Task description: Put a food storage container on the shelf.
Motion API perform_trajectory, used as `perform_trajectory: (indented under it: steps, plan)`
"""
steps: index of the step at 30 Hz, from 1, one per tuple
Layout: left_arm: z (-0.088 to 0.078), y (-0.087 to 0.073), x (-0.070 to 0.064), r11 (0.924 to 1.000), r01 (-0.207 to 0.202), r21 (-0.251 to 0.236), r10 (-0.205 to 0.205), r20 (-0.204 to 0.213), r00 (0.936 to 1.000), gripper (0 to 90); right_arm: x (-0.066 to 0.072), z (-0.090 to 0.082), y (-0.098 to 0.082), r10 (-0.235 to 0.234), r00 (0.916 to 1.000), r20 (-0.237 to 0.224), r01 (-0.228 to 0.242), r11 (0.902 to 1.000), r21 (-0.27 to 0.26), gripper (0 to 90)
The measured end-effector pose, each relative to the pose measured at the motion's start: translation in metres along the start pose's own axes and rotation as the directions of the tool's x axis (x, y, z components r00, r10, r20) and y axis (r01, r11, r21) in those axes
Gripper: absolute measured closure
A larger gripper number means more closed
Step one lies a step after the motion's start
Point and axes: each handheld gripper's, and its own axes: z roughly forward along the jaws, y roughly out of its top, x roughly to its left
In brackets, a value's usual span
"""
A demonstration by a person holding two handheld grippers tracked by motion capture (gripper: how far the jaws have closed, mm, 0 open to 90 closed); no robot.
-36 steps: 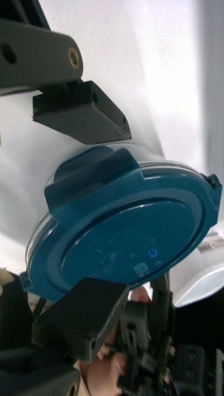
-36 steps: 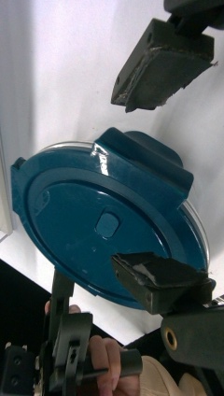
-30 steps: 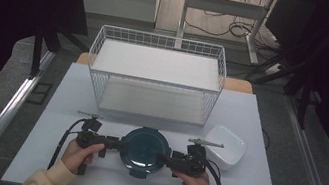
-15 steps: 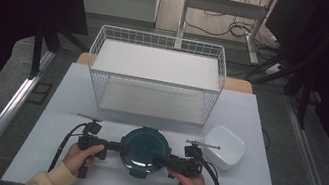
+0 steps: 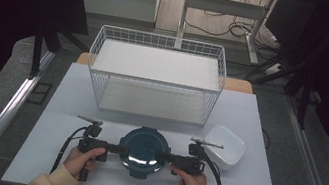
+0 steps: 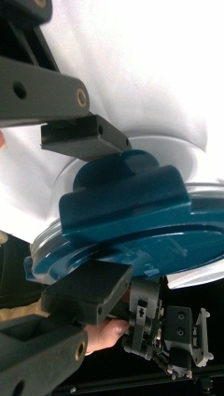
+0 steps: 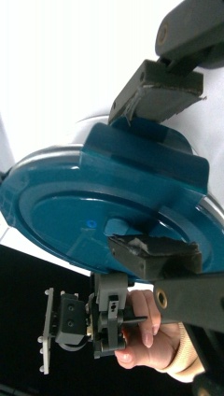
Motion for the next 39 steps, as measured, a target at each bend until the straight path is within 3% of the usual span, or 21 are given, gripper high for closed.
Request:
perform_trajectory:
  steps: [7, 13, 19, 27, 39]
  plan:
    - [-0.004, -0.006, -0.010, 0.9981, -0.029, -0.055, 0.029, 0.000, 0.9996, 48.1, 0.003, -0.008, 0.001, -0.010, 0.9999, -0.003, 0.010, 0.9989, -0.047, 42.2]
    - [-0.005, -0.007, -0.012, 0.9969, -0.047, -0.064, 0.047, 0.001, 0.9989, 49.2, 0.007, -0.011, -0.002, -0.034, 0.9994, 0.008, 0.035, 0.9981, -0.050, 42.6]
    - [-0.010, -0.006, -0.022, 0.9927, -0.087, -0.084, 0.086, -0.006, 0.9962, 49.3, 0.012, -0.016, -0.001, -0.062, 0.9980, -0.002, 0.062, 0.9958, -0.066, 42.7]
    - [-0.017, 0.002, -0.042, 0.9795, -0.165, -0.115, 0.165, -0.014, 0.9863, 49.5, 0.028, -0.029, 0.008, -0.132, 0.9912, -0.011, 0.130, 0.9865, -0.099, 42.7]
    - [-0.024, 0.030, -0.064, 0.9614, -0.228, -0.153, 0.229, -0.012, 0.9733, 49.6, 0.045, -0.042, 0.034, -0.190, 0.9817, -0.005, 0.188, 0.9704, -0.152, 42.7]
